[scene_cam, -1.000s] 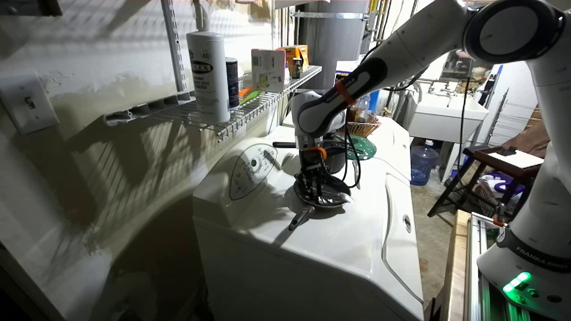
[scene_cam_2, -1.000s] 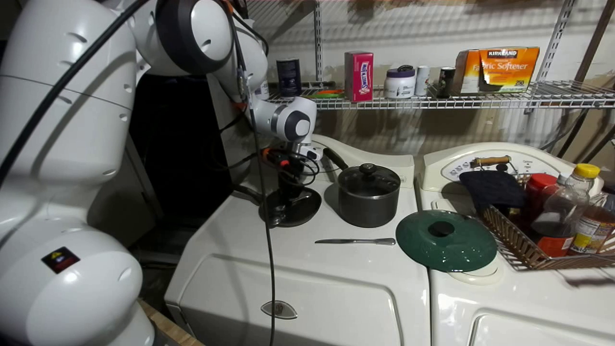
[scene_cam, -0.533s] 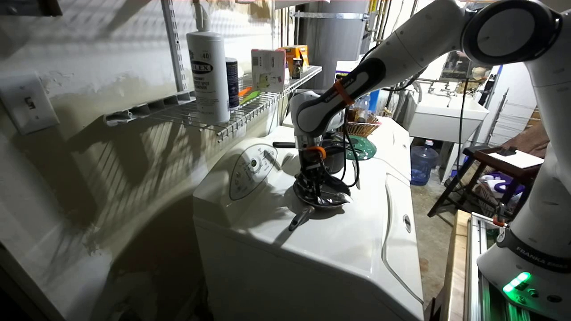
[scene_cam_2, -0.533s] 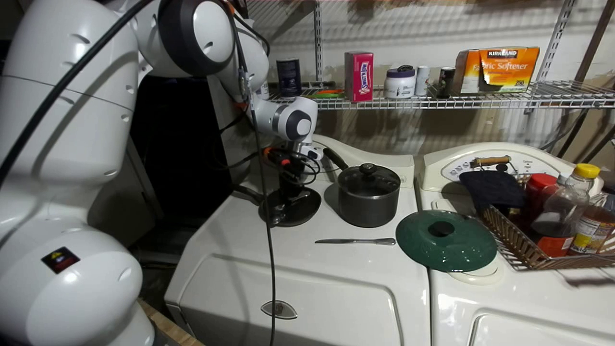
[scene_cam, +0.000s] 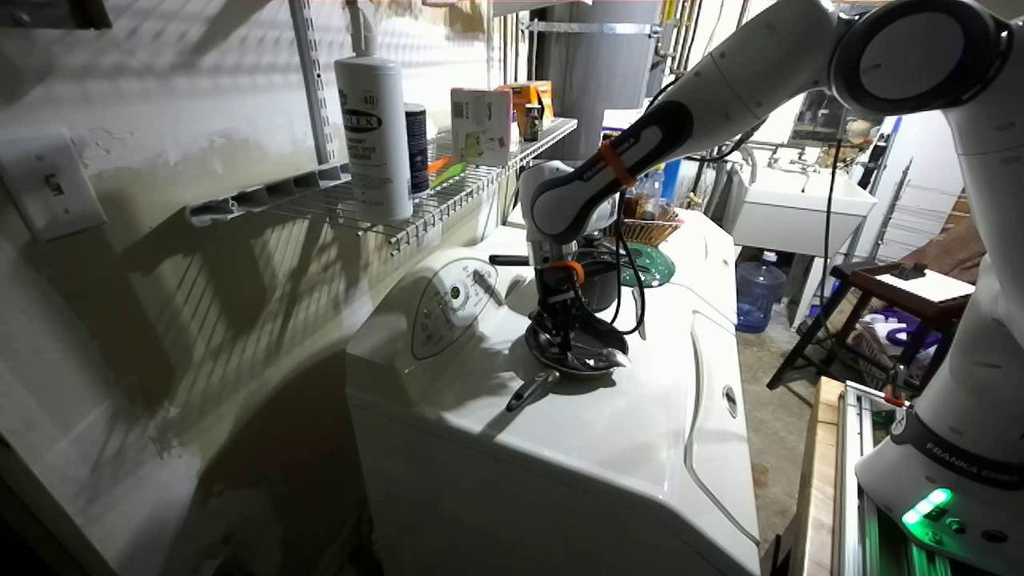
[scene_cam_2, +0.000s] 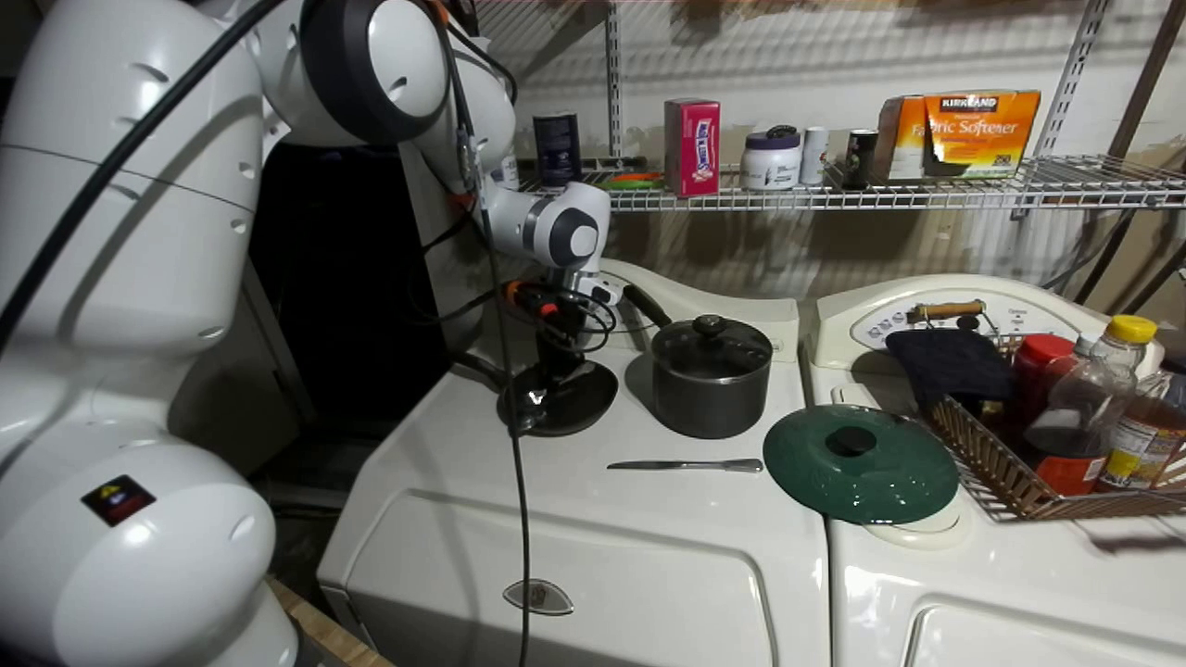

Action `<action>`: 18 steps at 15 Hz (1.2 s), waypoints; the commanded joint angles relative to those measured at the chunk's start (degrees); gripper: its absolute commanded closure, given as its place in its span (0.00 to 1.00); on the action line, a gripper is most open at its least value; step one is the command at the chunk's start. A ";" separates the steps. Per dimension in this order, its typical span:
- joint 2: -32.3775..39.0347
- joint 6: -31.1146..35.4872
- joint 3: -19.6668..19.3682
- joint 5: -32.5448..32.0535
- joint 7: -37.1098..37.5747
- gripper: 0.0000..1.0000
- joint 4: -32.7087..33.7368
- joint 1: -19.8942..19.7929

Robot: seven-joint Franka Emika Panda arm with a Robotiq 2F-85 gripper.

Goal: Move the fork from the pan and place it on the knife next to the pot

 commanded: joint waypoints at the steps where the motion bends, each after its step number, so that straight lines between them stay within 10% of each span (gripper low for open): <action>1: -2.58 -0.70 -0.48 0.73 0.09 0.96 -1.42 1.10; 14: -5.22 0.16 -1.05 -1.47 0.42 0.98 -1.45 1.53; 18: -2.59 0.86 -1.37 -2.83 -0.93 0.61 -0.19 1.33</action>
